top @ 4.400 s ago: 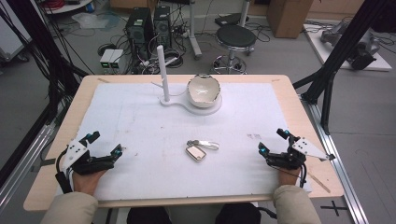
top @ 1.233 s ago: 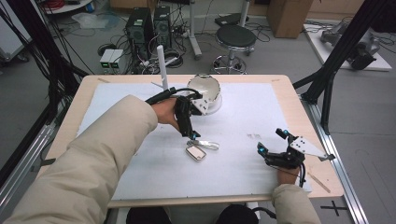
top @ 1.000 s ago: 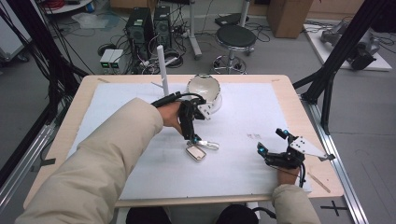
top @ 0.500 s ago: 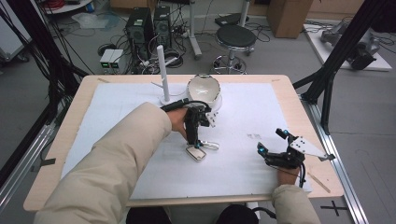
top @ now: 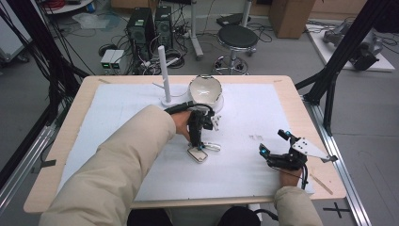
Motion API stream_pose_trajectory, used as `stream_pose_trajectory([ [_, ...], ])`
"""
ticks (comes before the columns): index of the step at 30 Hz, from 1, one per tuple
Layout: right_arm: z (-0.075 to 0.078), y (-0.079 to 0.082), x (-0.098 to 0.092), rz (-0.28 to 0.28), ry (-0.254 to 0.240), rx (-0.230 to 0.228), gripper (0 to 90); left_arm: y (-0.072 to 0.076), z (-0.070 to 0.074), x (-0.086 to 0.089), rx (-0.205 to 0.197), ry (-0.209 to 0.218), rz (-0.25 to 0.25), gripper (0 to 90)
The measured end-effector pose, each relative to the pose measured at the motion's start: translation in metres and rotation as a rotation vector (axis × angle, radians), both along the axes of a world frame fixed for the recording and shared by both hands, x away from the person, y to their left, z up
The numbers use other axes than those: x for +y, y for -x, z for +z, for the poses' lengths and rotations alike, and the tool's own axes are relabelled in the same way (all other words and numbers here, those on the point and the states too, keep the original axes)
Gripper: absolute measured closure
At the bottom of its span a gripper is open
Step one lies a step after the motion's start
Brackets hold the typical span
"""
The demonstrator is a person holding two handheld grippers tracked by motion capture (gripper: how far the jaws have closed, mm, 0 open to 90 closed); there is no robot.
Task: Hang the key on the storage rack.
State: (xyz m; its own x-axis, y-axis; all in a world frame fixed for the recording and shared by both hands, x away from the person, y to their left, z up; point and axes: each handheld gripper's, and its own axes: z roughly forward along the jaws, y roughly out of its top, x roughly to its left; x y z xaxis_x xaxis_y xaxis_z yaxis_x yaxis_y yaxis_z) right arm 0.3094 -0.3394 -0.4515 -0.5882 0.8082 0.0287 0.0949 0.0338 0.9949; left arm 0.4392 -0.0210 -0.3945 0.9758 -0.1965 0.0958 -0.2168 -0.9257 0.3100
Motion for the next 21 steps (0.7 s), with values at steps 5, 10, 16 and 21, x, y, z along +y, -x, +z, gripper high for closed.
stream_pose_trajectory([
  [5, 0.0000, 0.0009, 0.0004, 0.001, 0.000, 0.010, 0.6, 0.0011, -0.0019, -0.0021, 0.006, -0.019, 0.013, 20.0],
  [10, 0.0001, 0.0009, 0.0004, 0.001, -0.001, 0.010, 0.6, 0.0014, -0.0040, -0.0030, 0.010, -0.044, 0.018, 25.5],
  [16, 0.0000, -0.0001, -0.0002, 0.000, 0.002, -0.001, 0.6, 0.0008, -0.0041, -0.0019, 0.014, -0.066, 0.034, 33.7],
  [21, 0.0000, -0.0001, -0.0001, 0.000, 0.002, -0.001, 0.6, 0.0018, -0.0045, -0.0027, 0.018, -0.070, 0.034, 39.4],
])
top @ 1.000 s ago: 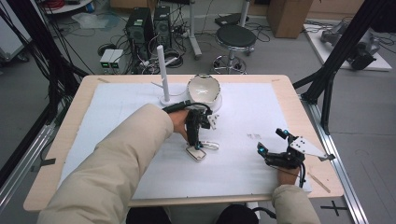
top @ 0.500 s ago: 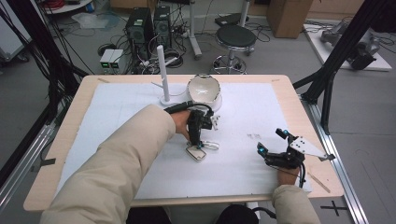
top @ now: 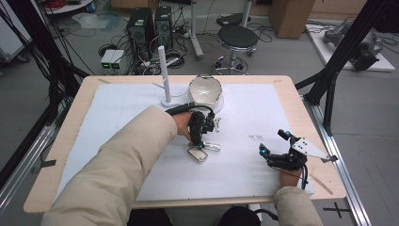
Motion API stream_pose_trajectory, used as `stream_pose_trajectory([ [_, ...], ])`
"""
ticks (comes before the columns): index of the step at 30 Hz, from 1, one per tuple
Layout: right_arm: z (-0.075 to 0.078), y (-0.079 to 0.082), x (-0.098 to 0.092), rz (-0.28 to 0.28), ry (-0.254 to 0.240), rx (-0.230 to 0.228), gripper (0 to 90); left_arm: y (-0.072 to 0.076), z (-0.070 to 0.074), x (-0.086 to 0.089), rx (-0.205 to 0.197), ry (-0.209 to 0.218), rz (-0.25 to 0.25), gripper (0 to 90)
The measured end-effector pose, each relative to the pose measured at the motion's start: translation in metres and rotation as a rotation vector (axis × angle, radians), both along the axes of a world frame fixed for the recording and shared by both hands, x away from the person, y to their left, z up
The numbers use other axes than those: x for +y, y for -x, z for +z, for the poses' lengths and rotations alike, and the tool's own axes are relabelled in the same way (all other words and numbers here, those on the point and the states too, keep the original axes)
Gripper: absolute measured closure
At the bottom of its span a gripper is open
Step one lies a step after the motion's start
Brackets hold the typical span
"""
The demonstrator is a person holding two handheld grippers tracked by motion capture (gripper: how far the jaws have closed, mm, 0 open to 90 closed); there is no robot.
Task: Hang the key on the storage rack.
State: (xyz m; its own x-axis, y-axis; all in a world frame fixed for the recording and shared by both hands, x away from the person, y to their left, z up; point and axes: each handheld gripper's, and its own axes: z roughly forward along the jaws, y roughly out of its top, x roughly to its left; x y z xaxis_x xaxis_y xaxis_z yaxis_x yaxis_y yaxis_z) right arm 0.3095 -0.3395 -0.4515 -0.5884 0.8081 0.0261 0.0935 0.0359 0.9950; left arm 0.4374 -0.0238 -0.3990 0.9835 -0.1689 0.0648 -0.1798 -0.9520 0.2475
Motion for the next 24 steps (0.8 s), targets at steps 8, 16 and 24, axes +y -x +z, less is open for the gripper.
stream_pose_trajectory([
  [8, 0.0000, 0.0001, 0.0000, -0.001, 0.002, 0.000, 0.7, 0.0029, -0.0042, 0.0000, 0.017, -0.057, -0.004, 53.5],
  [16, 0.0001, 0.0009, 0.0004, 0.001, -0.004, 0.012, 0.6, 0.0062, -0.0039, -0.0007, 0.034, -0.080, -0.009, 73.4],
  [24, 0.0001, 0.0009, 0.0005, 0.000, -0.002, 0.011, 0.6, 0.0065, -0.0034, 0.0002, 0.046, -0.081, -0.017, 74.0],
])
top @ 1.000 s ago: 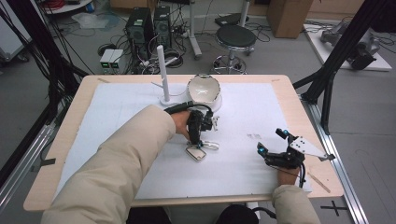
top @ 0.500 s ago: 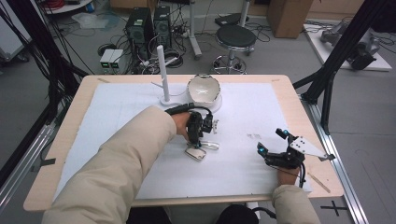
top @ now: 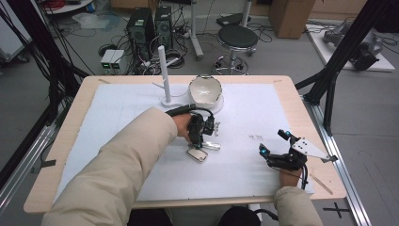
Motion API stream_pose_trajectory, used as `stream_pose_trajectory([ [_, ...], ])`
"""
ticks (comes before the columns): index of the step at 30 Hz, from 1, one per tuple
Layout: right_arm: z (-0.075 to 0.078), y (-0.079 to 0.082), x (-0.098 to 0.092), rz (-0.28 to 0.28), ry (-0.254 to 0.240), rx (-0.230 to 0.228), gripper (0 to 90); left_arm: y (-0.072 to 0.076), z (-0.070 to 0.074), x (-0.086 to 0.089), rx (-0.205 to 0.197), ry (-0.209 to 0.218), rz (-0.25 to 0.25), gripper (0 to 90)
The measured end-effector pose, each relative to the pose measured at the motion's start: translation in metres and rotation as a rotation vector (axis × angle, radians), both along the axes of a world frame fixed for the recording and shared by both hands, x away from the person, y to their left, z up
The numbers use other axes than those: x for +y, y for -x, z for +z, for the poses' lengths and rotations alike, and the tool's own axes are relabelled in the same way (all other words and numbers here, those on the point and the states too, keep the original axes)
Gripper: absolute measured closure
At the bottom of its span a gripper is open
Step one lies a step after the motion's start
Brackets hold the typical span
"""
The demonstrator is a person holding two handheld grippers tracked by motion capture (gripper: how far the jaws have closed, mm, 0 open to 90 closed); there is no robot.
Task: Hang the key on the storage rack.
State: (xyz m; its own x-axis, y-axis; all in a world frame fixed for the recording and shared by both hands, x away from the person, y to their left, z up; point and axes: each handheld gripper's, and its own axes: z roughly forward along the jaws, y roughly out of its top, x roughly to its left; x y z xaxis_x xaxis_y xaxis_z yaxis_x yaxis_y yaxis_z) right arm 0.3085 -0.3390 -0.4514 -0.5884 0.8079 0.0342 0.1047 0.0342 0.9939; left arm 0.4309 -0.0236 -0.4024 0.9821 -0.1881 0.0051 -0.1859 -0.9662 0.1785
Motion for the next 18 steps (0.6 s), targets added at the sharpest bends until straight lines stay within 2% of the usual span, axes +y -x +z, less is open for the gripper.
stream_pose_trajectory([
  [2, 0.000, 0.000, 0.000, 0.000, -0.001, 0.000, 0.6, 0.000, 0.000, 0.001, 0.005, 0.005, 0.003, 74.0],
  [4, 0.000, 0.000, 0.000, 0.000, 0.000, 0.000, 0.6, -0.001, 0.001, 0.003, 0.010, 0.028, 0.002, 74.0],
  [5, 0.000, 0.000, 0.000, 0.000, 0.001, -0.005, 0.6, -0.002, 0.001, 0.006, 0.013, 0.053, 0.002, 74.0],
  [6, 0.000, -0.001, 0.000, 0.001, 0.000, -0.007, 0.7, -0.002, 0.001, 0.006, 0.013, 0.053, 0.002, 74.0],
  [7, 0.000, -0.001, 0.000, -0.003, -0.005, -0.004, 0.6, -0.003, 0.003, 0.010, 0.012, 0.079, 0.007, 74.0],
  [8, 0.000, -0.001, 0.000, -0.004, -0.005, -0.006, 0.6, -0.003, 0.003, 0.010, 0.012, 0.079, 0.007, 74.1],
  [9, 0.000, -0.001, -0.001, -0.004, -0.004, -0.006, 0.7, -0.004, 0.007, 0.015, 0.002, 0.113, 0.021, 74.2],
  [10, 0.000, -0.001, 0.000, -0.003, -0.004, -0.004, 0.6, -0.004, 0.007, 0.015, 0.002, 0.113, 0.021, 74.2],
  [11, 0.000, 0.000, 0.000, -0.003, -0.006, 0.001, 0.6, -0.005, 0.012, 0.021, 0.001, 0.154, 0.039, 74.2],
  [12, 0.000, 0.000, 0.000, -0.004, -0.003, 0.004, 0.6, -0.005, 0.012, 0.021, 0.001, 0.154, 0.039, 74.2],
  [13, 0.000, 0.000, 0.000, -0.002, -0.002, 0.004, 0.6, -0.006, 0.018, 0.026, -0.001, 0.194, 0.050, 74.2],
  [14, 0.000, 0.000, 0.000, -0.002, -0.002, 0.001, 0.6, -0.006, 0.018, 0.026, -0.001, 0.194, 0.050, 74.3],
  [15, 0.000, 0.000, 0.000, -0.002, 0.001, 0.000, 0.6, -0.006, 0.023, 0.032, -0.003, 0.244, 0.064, 74.3],
  [16, 0.000, 0.000, 0.000, -0.002, 0.001, 0.000, 0.6, -0.006, 0.023, 0.032, -0.003, 0.244, 0.064, 74.3],
  [17, 0.000, 0.000, 0.000, -0.003, -0.001, 0.002, 0.7, -0.007, 0.028, 0.038, 0.002, 0.289, 0.100, 74.3],
  [18, 0.000, -0.001, 0.000, -0.002, -0.001, 0.002, 0.7, -0.007, 0.031, 0.041, -0.002, 0.308, 0.117, 74.3],
])
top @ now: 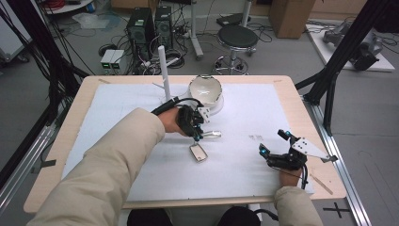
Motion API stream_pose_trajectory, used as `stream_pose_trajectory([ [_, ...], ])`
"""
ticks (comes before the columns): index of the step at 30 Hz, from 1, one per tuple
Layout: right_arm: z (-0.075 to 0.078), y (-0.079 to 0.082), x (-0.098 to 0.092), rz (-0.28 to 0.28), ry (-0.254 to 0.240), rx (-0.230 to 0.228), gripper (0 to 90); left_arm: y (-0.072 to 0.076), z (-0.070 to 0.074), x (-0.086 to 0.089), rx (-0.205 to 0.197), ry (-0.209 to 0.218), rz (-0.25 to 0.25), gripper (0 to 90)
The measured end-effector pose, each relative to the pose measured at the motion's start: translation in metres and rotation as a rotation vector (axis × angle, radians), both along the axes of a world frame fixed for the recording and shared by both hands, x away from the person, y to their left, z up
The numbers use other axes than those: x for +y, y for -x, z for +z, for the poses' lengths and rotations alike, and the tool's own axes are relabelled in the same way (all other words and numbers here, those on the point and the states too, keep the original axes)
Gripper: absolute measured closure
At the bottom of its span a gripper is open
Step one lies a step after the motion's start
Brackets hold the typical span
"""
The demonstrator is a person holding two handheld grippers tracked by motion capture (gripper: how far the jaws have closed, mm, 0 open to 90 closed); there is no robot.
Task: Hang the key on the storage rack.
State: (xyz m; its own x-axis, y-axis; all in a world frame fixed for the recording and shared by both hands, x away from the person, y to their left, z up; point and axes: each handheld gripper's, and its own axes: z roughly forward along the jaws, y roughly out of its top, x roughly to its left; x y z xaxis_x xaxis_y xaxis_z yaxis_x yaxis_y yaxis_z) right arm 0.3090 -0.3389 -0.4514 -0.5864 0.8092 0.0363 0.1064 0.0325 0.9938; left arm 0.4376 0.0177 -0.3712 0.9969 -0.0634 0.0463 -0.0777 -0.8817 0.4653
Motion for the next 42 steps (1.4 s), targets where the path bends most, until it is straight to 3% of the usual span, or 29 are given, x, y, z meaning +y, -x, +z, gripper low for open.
stream_pose_trajectory([
  [2, 0.000, 0.000, 0.000, 0.000, 0.000, 0.000, 0.6, 0.000, 0.003, 0.004, 0.012, 0.024, 0.019, 74.3],
  [3, 0.000, 0.000, 0.000, 0.001, 0.004, -0.001, 0.6, 0.000, 0.008, 0.011, 0.014, 0.076, 0.047, 74.2],
  [4, 0.000, 0.000, 0.000, 0.001, 0.004, -0.001, 0.6, 0.000, 0.008, 0.011, 0.014, 0.076, 0.047, 74.3],
  [5, 0.000, 0.000, 0.000, -0.001, 0.006, -0.003, 0.7, -0.001, 0.013, 0.020, 0.036, 0.127, 0.080, 74.3],
  [6, 0.000, 0.000, 0.000, 0.000, 0.006, -0.002, 0.6, -0.001, 0.013, 0.020, 0.036, 0.127, 0.080, 74.3],
  [7, 0.000, 0.000, 0.000, 0.001, 0.009, -0.005, 0.6, -0.001, 0.018, 0.029, 0.063, 0.192, 0.118, 74.2],
  [8, 0.000, 0.000, 0.000, 0.001, 0.009, -0.005, 0.6, -0.001, 0.018, 0.029, 0.063, 0.192, 0.118, 74.3],
  [9, 0.000, 0.000, 0.000, 0.000, 0.012, -0.010, 0.6, -0.001, 0.023, 0.039, 0.069, 0.245, 0.141, 74.2],
  [10, 0.000, 0.000, 0.000, 0.000, 0.012, -0.010, 0.6, -0.001, 0.023, 0.039, 0.069, 0.245, 0.141, 74.2],
  [11, 0.000, 0.000, 0.000, 0.000, 0.011, -0.010, 0.6, -0.002, 0.026, 0.049, 0.077, 0.290, 0.166, 74.2],
  [13, 0.000, 0.000, 0.000, 0.000, 0.011, -0.010, 0.6, -0.002, 0.030, 0.061, 0.091, 0.340, 0.200, 74.3],
  [14, 0.000, 0.000, 0.000, 0.000, 0.012, -0.012, 0.6, -0.002, 0.030, 0.061, 0.091, 0.340, 0.200, 74.2],
  [15, 0.000, 0.000, 0.000, 0.000, 0.011, -0.011, 0.6, -0.002, 0.033, 0.072, 0.088, 0.378, 0.235, 74.3],
  [18, 0.000, 0.000, 0.000, 0.000, 0.011, -0.012, 0.7, -0.003, 0.037, 0.082, 0.084, 0.397, 0.262, 74.3],
  [25, 0.000, 0.000, 0.001, -0.001, 0.010, -0.009, 0.7, -0.007, 0.046, 0.114, 0.113, 0.529, 0.361, 74.2],
  [32, 0.000, 0.000, 0.001, 0.001, 0.009, -0.009, 0.6, -0.012, 0.048, 0.126, 0.116, 0.575, 0.411, 74.3],
  [35, 0.000, 0.000, 0.000, 0.000, 0.011, -0.010, 0.6, -0.016, 0.048, 0.135, 0.153, 0.617, 0.456, 74.2],
  [42, 0.000, 0.000, 0.000, -0.001, 0.011, -0.007, 0.7, -0.021, 0.049, 0.151, 0.151, 0.660, 0.518, 74.3],
])
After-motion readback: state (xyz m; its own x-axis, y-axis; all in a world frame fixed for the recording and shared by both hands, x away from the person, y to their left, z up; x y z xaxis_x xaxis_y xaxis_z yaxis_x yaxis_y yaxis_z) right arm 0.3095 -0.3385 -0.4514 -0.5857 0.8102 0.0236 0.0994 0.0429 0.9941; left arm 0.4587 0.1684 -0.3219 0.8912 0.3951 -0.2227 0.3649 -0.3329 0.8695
